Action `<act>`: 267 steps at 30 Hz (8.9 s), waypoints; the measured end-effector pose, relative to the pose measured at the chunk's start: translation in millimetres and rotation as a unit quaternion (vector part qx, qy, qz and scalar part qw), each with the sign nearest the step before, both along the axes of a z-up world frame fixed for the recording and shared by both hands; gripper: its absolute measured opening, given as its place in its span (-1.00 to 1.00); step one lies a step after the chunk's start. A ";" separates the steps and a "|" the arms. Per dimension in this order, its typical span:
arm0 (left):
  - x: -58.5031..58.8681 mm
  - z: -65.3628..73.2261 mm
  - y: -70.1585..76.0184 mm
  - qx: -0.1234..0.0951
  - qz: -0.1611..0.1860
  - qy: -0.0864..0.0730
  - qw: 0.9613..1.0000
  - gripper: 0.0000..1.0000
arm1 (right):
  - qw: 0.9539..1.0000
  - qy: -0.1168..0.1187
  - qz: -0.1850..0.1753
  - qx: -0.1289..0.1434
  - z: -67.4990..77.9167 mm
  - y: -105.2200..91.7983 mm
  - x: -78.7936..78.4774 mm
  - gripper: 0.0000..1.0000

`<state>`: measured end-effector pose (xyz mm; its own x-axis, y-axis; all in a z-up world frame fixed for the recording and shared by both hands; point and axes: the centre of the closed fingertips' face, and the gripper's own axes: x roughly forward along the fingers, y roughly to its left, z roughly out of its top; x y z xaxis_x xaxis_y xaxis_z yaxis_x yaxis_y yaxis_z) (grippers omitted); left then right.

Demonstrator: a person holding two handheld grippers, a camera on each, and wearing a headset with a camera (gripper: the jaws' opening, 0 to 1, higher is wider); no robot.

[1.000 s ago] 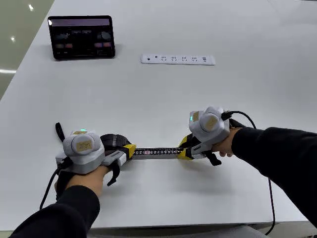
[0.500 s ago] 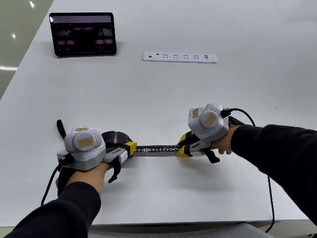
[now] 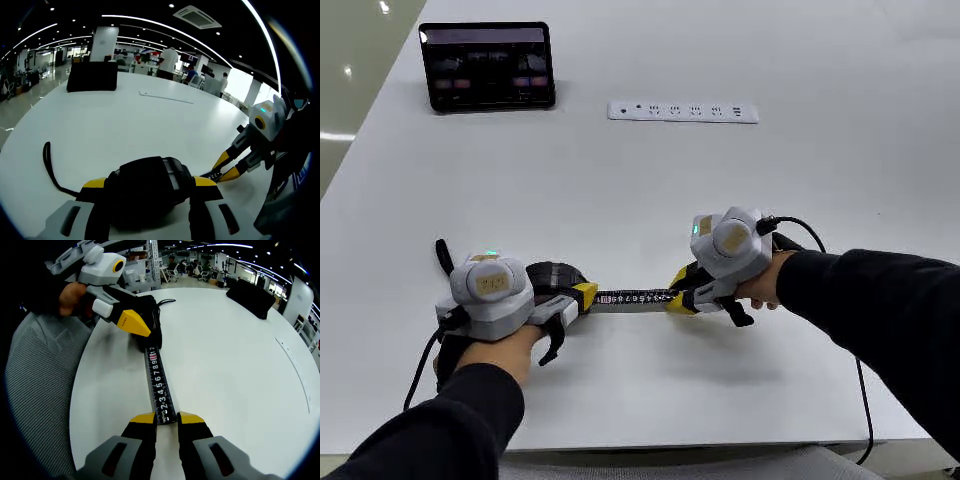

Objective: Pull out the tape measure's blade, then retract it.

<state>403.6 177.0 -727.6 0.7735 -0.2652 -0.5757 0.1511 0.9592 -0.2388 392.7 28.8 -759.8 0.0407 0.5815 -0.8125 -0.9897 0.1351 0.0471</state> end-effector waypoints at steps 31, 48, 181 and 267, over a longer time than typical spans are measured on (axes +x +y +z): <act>-0.1 0.4 0.6 -0.003 0.002 0.000 1.000 0.19 | 1.000 -0.007 0.005 0.023 0.5 28.3 -3.4 -0.77; -0.4 0.8 -0.5 -0.005 0.002 0.002 1.000 0.20 | 1.000 -0.008 0.007 0.029 0.7 44.4 -5.7 -0.77; 0.2 -1.0 1.1 -0.034 0.006 0.004 0.999 0.19 | 0.997 -0.010 0.028 0.065 -0.2 101.0 -7.5 -0.79; -73.6 74.7 85.1 0.008 -0.199 -0.038 0.979 1.00 | 0.970 -0.067 -0.201 0.115 99.1 -135.1 -50.5 0.38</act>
<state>330.0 262.1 -652.8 0.6514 -0.5456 -0.5273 0.5309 0.8242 -0.1971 342.2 -106.3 -660.7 0.3987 0.6620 -0.6347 -0.8583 0.5131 -0.0041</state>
